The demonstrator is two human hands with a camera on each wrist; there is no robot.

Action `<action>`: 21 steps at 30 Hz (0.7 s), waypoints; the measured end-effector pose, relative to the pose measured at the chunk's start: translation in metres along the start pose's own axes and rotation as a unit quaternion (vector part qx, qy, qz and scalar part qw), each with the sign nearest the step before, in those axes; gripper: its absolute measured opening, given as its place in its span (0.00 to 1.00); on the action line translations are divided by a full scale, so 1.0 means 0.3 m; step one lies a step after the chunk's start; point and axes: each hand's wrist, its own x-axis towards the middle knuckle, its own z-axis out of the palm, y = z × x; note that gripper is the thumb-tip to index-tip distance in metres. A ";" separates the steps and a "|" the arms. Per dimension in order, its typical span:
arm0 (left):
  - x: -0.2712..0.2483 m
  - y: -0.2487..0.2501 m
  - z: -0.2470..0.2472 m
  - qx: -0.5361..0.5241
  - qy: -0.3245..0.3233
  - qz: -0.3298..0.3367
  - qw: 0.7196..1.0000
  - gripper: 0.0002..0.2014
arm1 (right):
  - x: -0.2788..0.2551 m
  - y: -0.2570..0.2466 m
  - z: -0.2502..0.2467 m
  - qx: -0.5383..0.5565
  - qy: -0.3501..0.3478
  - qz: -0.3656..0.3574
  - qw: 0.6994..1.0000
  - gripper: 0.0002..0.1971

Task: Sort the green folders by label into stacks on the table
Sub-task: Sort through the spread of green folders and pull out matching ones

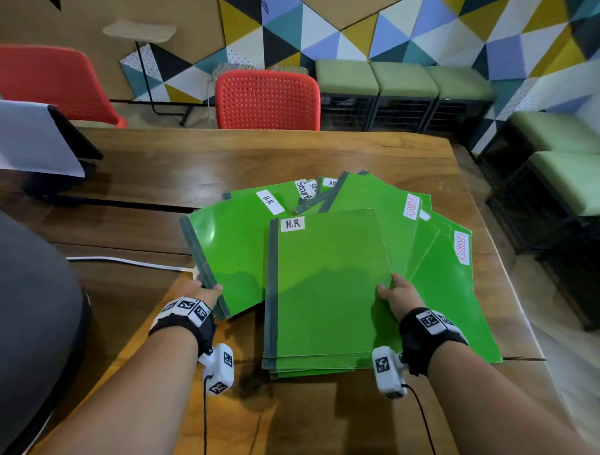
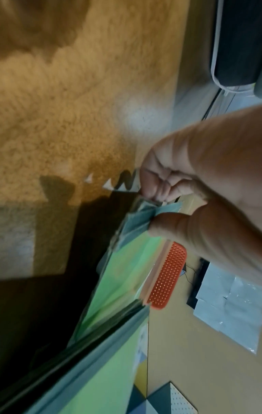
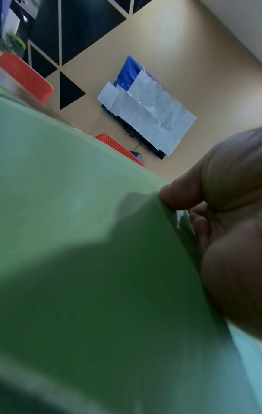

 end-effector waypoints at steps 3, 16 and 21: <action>-0.013 0.015 0.019 -0.007 -0.014 0.004 1.000 0.30 | 0.009 -0.024 -0.013 0.022 0.002 -0.013 1.000 0.28; -0.113 -0.064 -0.019 -0.202 0.199 0.001 0.959 0.01 | -0.011 -0.031 -0.021 0.051 0.021 -0.067 0.996 0.31; -0.151 -0.091 -0.047 -0.233 0.225 0.070 0.944 0.03 | -0.040 -0.056 -0.004 0.065 0.007 -0.091 0.994 0.32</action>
